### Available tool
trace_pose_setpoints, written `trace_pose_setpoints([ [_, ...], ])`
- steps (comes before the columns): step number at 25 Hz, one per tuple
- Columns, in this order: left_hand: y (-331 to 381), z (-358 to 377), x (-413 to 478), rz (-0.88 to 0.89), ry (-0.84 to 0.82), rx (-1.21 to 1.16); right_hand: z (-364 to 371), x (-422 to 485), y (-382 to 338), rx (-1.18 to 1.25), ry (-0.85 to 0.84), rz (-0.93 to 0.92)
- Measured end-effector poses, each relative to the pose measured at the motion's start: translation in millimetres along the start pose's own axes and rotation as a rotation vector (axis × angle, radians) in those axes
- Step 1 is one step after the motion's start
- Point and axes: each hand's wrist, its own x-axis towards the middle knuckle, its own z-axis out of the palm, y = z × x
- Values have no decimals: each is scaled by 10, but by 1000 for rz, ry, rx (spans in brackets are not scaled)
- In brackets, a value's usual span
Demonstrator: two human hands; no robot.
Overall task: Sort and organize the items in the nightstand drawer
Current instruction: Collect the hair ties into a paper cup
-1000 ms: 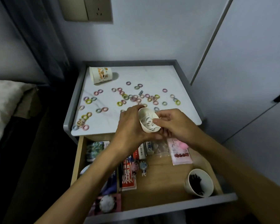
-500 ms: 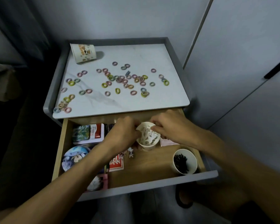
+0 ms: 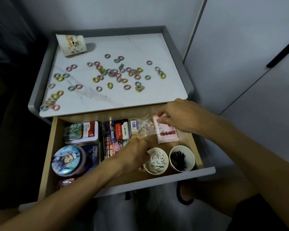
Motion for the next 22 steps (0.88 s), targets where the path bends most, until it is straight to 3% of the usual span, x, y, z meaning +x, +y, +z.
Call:
trace_pose_setpoints([
  [9,-13,-117,-18,-5,-14,41,54,44,8,-28,-24,5],
  [17,-153,-1132,-357,-111,404,-94,159,300,-264,-13,111,-94],
  [22,-332,-1632,-621,-183,615,-372,96,608,-639,310,285,-150],
])
